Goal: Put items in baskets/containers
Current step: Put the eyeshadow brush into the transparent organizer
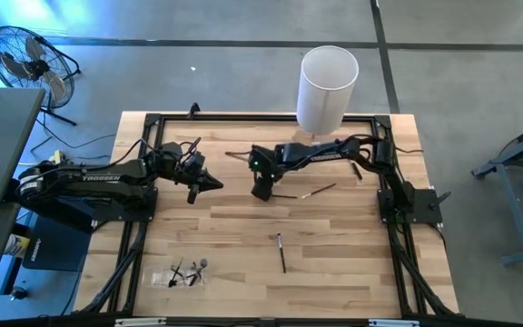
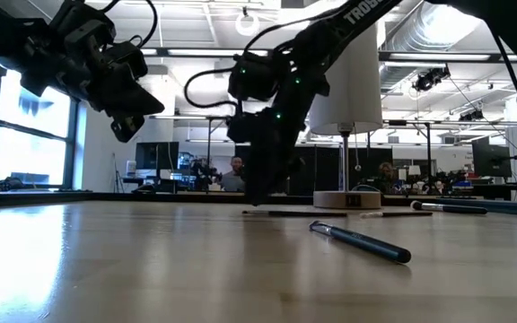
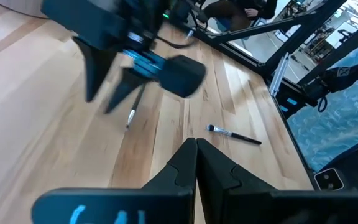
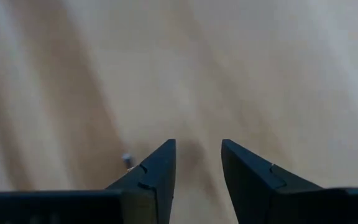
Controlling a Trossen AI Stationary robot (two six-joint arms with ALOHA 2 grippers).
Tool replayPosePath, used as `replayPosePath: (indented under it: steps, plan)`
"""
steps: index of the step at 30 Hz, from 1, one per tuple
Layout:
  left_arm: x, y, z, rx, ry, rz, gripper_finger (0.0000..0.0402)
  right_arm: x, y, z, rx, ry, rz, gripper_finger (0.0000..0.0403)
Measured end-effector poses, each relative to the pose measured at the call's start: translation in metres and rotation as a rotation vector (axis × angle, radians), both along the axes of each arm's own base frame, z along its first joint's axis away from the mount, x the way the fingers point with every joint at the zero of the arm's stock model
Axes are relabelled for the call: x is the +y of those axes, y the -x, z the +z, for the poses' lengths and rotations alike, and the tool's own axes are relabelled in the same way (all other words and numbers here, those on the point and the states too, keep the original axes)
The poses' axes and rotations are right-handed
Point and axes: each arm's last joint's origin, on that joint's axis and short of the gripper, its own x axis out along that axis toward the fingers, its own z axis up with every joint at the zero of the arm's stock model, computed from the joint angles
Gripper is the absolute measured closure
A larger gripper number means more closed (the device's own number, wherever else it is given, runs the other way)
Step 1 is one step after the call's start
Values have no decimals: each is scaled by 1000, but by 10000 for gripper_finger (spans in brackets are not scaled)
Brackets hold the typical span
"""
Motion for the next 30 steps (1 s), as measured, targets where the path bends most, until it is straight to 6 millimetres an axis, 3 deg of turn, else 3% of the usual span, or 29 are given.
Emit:
replayPosePath:
  steps: [12, 17, 22, 30]
  plan:
    - [0, 0, 0, 7, 44, 12, 401, 47, -6, 1, -7, 137, 387, 279]
    - [0, 0, 0, 7, 47, 13, 401, 52, -8, -1, -8, 161, 413, 279]
    - [0, 0, 0, 3, 46, 13, 401, 51, -9, -16, 5, 128, 384, 284]
    - [0, 0, 0, 7, 49, 14, 401, 56, -9, -17, 13, 110, 343, 304]
